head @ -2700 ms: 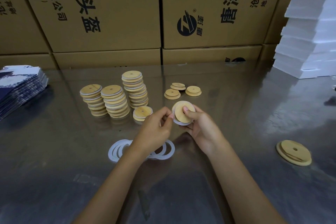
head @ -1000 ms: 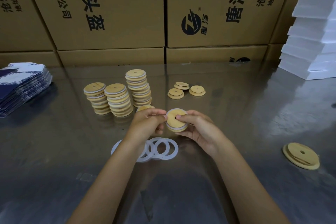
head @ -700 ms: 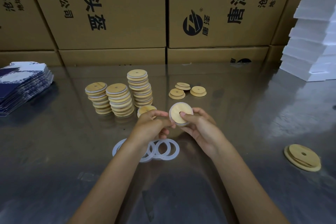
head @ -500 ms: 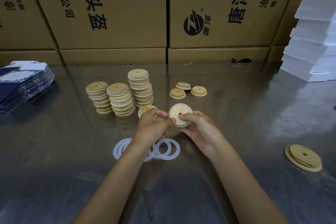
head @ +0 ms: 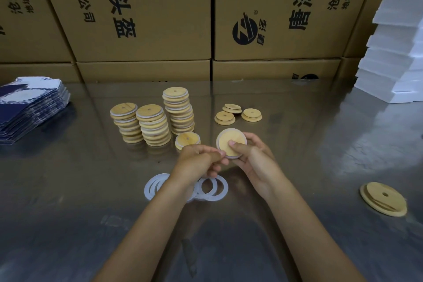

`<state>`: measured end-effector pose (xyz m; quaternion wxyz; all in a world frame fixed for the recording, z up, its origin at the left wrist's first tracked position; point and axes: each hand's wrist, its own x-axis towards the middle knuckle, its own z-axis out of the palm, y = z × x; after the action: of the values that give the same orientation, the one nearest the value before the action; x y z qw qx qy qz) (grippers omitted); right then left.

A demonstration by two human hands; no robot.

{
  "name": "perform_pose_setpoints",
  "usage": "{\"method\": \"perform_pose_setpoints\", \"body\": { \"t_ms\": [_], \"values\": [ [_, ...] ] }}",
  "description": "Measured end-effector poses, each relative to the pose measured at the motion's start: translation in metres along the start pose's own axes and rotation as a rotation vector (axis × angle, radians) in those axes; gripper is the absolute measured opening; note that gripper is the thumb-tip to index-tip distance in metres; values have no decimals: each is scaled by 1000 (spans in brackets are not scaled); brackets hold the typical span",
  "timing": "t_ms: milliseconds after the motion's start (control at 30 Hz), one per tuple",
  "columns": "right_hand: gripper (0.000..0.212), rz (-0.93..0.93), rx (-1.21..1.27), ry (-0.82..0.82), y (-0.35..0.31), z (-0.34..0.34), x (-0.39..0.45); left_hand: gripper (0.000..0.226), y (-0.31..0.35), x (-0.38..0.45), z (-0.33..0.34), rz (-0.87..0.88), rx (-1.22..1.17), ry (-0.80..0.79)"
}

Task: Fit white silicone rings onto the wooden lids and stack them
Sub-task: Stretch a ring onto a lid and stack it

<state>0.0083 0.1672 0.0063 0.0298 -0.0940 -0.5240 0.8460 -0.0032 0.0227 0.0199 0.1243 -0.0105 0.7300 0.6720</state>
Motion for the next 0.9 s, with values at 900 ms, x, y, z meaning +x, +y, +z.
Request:
{"method": "perform_pose_setpoints", "body": {
  "t_ms": [900],
  "values": [
    [34,95,-163,-46,2,6,-5,29,2,14,-26,39,-590,317]
  ]
}}
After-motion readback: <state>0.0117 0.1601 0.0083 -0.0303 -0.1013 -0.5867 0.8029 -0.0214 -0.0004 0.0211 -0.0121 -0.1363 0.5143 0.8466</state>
